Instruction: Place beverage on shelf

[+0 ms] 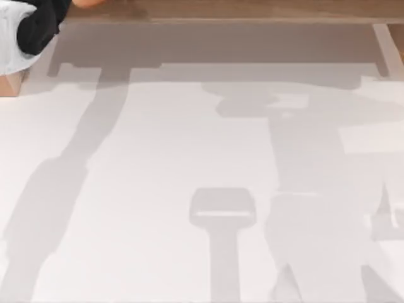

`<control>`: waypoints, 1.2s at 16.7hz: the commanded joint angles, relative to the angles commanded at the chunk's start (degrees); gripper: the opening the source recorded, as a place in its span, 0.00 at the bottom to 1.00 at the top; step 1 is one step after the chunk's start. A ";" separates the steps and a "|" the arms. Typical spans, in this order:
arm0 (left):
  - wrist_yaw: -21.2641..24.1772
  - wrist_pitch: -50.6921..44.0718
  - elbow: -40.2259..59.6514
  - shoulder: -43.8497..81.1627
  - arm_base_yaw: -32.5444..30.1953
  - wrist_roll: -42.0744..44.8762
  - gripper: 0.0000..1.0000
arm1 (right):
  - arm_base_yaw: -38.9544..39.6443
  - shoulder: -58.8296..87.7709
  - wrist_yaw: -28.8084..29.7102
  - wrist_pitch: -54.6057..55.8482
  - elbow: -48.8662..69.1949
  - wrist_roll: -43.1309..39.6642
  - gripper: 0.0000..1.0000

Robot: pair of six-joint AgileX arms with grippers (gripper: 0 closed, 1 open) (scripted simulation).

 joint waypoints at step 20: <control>0.58 3.49 6.53 9.74 1.30 0.09 0.00 | 0.00 0.00 0.00 0.00 0.00 0.00 1.00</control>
